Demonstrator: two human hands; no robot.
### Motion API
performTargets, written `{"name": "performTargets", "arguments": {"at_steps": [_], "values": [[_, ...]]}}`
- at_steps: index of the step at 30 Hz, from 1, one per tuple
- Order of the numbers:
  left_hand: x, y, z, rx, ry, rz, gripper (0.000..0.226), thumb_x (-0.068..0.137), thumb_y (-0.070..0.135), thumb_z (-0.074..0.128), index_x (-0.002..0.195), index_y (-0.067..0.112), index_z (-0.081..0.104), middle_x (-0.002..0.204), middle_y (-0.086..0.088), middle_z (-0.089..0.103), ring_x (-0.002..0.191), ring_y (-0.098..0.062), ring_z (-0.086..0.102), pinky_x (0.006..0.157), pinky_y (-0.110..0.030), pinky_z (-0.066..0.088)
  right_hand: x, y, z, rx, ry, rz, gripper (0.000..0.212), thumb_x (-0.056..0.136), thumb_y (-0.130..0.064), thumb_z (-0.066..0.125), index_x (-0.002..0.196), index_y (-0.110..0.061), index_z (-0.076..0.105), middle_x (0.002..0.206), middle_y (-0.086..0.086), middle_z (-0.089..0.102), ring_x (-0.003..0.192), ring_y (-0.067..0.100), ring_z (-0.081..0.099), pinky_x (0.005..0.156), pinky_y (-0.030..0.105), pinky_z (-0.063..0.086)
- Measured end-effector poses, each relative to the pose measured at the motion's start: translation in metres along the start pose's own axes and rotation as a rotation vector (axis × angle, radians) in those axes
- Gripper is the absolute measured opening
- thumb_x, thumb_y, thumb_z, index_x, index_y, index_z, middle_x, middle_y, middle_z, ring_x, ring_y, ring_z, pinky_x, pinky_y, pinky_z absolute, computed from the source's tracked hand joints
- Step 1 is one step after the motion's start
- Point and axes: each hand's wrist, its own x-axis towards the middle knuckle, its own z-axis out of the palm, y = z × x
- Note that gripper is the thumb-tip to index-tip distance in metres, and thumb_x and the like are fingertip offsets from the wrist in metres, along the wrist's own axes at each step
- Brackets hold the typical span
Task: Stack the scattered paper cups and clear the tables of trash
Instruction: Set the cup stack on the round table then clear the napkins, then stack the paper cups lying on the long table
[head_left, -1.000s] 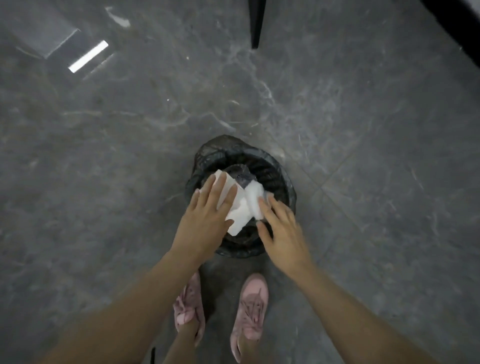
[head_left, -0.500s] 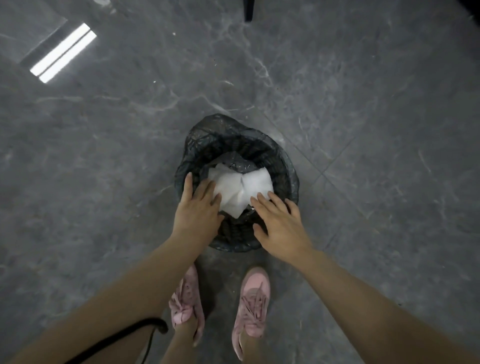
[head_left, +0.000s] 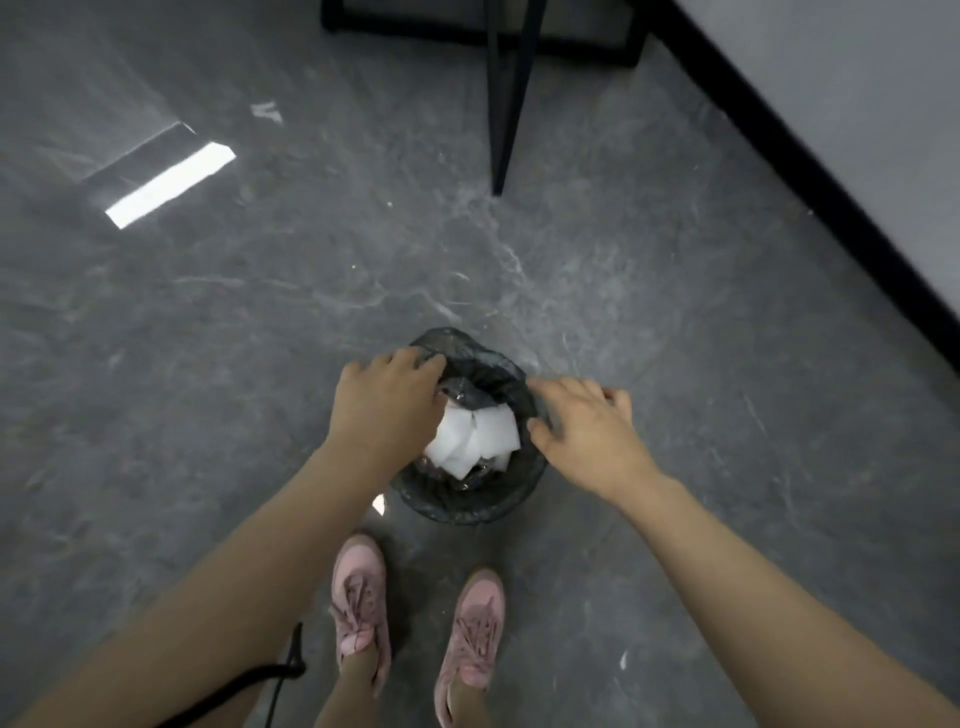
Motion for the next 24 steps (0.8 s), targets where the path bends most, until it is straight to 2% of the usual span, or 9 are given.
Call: {"name": "performTargets", "arguments": {"at_steps": [2, 4, 9, 14, 19, 24], "values": [[-0.017, -0.002, -0.046, -0.05, 0.021, -0.059, 0.04, 0.098, 0.04, 0.04, 0.136, 0.028, 0.046, 0.128, 0.0, 0.055, 0.111, -0.025, 0.057, 0.084, -0.034, 0.041, -0.01, -0.016, -0.046, -0.014, 0.036, -0.014, 0.043, 0.094, -0.037, 0.047, 0.136, -0.029, 0.046, 0.131, -0.007, 0.052, 0.126, 0.014, 0.038, 0.091, 0.028, 0.012], [-0.038, -0.006, -0.091, -0.081, 0.037, -0.105, 0.041, 0.098, 0.041, 0.04, 0.135, 0.026, 0.048, 0.128, -0.001, 0.055, 0.111, -0.027, 0.058, 0.085, -0.034, 0.043, -0.023, -0.036, -0.091, -0.045, 0.019, -0.039, 0.038, 0.094, -0.038, 0.045, 0.132, -0.031, 0.049, 0.129, -0.006, 0.053, 0.125, 0.015, 0.039, 0.094, 0.03, 0.012], [-0.102, -0.023, -0.207, -0.12, 0.122, -0.197, 0.04, 0.099, 0.043, 0.039, 0.13, 0.021, 0.052, 0.13, -0.003, 0.053, 0.115, -0.027, 0.055, 0.084, -0.036, 0.045, -0.066, -0.091, -0.211, -0.216, -0.134, -0.139, 0.048, 0.096, -0.051, 0.037, 0.141, -0.035, 0.038, 0.144, -0.002, 0.044, 0.135, 0.018, 0.034, 0.108, 0.039, 0.013], [-0.195, -0.046, -0.307, -0.19, 0.255, -0.344, 0.044, 0.097, 0.048, 0.039, 0.136, 0.029, 0.047, 0.132, -0.001, 0.051, 0.119, -0.025, 0.053, 0.09, -0.038, 0.044, -0.123, -0.154, -0.311, -0.295, -0.073, -0.255, 0.052, 0.095, -0.056, 0.035, 0.143, -0.036, 0.033, 0.148, -0.002, 0.04, 0.136, 0.018, 0.034, 0.108, 0.038, 0.016], [-0.3, -0.077, -0.375, -0.245, 0.403, -0.538, 0.045, 0.096, 0.053, 0.04, 0.137, 0.036, 0.045, 0.137, 0.002, 0.051, 0.123, -0.025, 0.051, 0.087, -0.037, 0.043, -0.172, -0.235, -0.37, -0.353, -0.001, -0.412, 0.053, 0.095, -0.057, 0.037, 0.144, -0.036, 0.033, 0.148, -0.004, 0.041, 0.135, 0.017, 0.037, 0.106, 0.039, 0.025], [-0.394, -0.119, -0.404, -0.267, 0.493, -0.712, 0.042, 0.096, 0.051, 0.042, 0.135, 0.036, 0.049, 0.135, 0.002, 0.055, 0.123, -0.024, 0.051, 0.083, -0.035, 0.04, -0.206, -0.332, -0.391, -0.351, -0.011, -0.573, 0.053, 0.093, -0.057, 0.042, 0.142, -0.037, 0.037, 0.146, -0.005, 0.045, 0.134, 0.015, 0.041, 0.108, 0.036, 0.028]]}}
